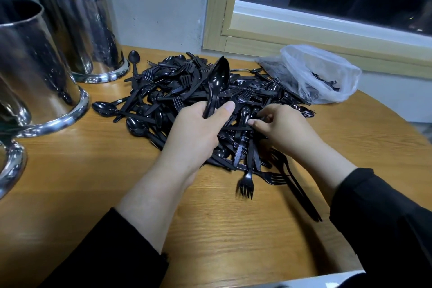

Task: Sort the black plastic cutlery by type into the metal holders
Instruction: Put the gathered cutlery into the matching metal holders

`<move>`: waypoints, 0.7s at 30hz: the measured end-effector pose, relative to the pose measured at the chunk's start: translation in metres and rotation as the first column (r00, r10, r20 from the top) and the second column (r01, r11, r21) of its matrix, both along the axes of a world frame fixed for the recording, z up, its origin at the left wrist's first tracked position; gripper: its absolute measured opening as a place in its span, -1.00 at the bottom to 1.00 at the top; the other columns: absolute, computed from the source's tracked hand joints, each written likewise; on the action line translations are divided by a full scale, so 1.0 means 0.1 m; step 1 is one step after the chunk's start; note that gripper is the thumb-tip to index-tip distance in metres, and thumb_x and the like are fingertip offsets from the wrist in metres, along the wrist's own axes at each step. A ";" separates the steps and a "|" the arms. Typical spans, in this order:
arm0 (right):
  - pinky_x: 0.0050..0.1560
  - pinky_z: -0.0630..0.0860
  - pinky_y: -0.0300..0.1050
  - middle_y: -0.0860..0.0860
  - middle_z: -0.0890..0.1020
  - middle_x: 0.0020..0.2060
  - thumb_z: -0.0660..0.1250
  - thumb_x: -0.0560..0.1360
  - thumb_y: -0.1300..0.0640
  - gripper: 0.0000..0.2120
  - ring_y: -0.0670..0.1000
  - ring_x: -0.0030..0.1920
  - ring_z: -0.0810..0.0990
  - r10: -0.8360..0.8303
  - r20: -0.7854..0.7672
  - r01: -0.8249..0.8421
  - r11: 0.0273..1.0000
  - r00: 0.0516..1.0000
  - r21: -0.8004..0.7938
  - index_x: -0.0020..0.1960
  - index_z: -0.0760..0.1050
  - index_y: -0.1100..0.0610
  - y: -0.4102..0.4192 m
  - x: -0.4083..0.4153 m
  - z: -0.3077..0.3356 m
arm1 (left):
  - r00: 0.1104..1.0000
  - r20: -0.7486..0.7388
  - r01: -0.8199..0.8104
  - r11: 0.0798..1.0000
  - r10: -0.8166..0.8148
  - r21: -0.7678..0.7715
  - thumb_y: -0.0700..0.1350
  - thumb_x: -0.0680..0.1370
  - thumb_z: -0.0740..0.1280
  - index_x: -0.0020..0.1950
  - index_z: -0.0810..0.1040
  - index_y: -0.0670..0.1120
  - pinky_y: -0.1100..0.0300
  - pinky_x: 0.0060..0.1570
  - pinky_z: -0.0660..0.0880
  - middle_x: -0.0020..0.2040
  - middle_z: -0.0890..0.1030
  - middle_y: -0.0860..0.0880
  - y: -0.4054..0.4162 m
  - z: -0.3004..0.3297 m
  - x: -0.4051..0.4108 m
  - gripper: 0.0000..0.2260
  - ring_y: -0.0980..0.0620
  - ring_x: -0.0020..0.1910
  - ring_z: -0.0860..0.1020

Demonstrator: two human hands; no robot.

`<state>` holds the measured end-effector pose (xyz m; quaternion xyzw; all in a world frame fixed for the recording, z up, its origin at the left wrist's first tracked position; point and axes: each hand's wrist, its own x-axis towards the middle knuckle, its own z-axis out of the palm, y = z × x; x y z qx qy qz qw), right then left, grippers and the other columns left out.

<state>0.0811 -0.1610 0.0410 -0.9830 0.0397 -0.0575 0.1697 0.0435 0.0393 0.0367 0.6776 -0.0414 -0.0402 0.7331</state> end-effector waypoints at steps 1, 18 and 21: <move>-0.05 0.50 -0.10 0.03 0.66 -0.04 0.40 0.53 -0.18 -0.62 0.08 0.02 0.62 -0.010 0.002 0.010 1.000 1.000 -0.006 0.18 0.61 0.07 0.02 0.02 -0.03 | 1.000 0.003 0.002 1.000 -0.002 0.014 0.08 0.63 0.38 -0.23 0.36 -0.02 0.21 -0.52 0.14 -0.30 0.30 -0.10 0.00 0.00 -0.01 -0.66 0.03 -0.45 0.18; -0.34 0.40 -0.17 -0.07 0.60 -0.43 0.41 0.49 0.05 -0.79 -0.12 -0.39 0.53 -0.207 0.162 0.125 0.905 0.965 0.407 -0.28 0.57 0.11 -0.03 0.06 -0.03 | 1.000 0.019 0.015 0.995 -0.017 0.103 0.09 0.67 0.29 -0.15 0.54 -0.09 0.21 -0.52 0.23 -0.45 0.38 0.00 0.01 0.02 -0.02 -0.68 0.04 -0.51 0.27; -0.47 0.31 -0.31 -0.12 0.52 -0.51 0.40 0.54 0.07 -0.79 -0.21 -0.53 0.41 -0.219 0.241 0.045 0.820 0.945 0.570 -0.26 0.54 0.09 -0.02 -0.07 0.19 | 0.996 0.082 0.009 0.988 -0.022 0.155 0.05 0.68 0.29 -0.08 0.59 -0.13 0.17 -0.46 0.46 -0.44 0.57 -0.03 0.00 0.01 -0.01 -0.71 -0.01 -0.50 0.52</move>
